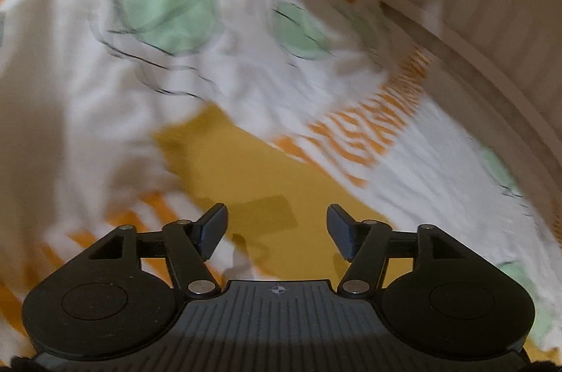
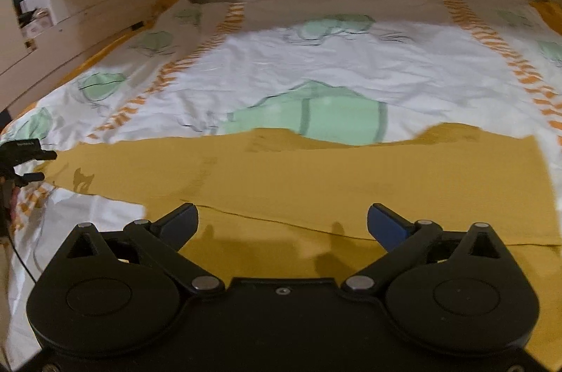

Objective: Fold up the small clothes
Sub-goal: 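Move the left gripper to the other sleeve cuff, then grasp the cuff with the left gripper, lift and lay it across the body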

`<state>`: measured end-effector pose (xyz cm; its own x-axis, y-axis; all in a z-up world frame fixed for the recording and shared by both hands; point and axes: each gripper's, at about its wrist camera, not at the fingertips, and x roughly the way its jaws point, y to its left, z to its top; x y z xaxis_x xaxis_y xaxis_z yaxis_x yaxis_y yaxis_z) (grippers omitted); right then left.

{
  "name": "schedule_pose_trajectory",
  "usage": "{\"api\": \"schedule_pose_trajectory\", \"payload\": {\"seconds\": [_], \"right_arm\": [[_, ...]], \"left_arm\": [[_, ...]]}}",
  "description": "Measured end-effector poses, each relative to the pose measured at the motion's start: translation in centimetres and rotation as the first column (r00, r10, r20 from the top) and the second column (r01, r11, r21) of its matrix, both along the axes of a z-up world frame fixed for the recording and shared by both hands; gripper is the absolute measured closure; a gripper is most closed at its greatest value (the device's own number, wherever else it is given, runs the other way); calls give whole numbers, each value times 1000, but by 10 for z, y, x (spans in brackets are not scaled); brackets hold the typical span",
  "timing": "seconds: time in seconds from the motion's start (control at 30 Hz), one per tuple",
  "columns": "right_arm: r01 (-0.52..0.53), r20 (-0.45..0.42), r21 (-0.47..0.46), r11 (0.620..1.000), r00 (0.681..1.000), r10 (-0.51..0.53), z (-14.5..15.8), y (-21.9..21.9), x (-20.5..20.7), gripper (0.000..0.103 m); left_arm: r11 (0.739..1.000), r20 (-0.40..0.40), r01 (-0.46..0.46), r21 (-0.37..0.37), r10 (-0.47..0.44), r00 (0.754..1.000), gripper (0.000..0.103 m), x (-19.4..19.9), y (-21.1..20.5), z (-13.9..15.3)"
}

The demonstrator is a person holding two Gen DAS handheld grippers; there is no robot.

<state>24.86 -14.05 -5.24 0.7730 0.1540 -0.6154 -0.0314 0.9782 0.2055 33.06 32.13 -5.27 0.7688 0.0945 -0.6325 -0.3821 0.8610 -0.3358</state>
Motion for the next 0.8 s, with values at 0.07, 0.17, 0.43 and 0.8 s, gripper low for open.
{"api": "schedule_pose_trajectory", "payload": {"seconds": [0.07, 0.17, 0.43, 0.8], "right_arm": [[-21, -13, 7, 1000, 1000, 21, -1, 12, 5, 0], [-53, -33, 14, 998, 998, 53, -6, 28, 11, 0], [-78, -88, 47, 996, 993, 82, -22, 49, 19, 0], [-59, -119, 51, 997, 991, 65, -27, 46, 17, 0]], "left_arm": [[999, -9, -26, 21, 26, 1000, 33, -3, 13, -7], [998, -15, -54, -29, 53, 998, 33, -5, 33, -21], [994, 40, -24, -109, 29, 999, 24, 11, 49, -31], [981, 30, -67, -182, 73, 997, 38, 13, 56, -33]]}}
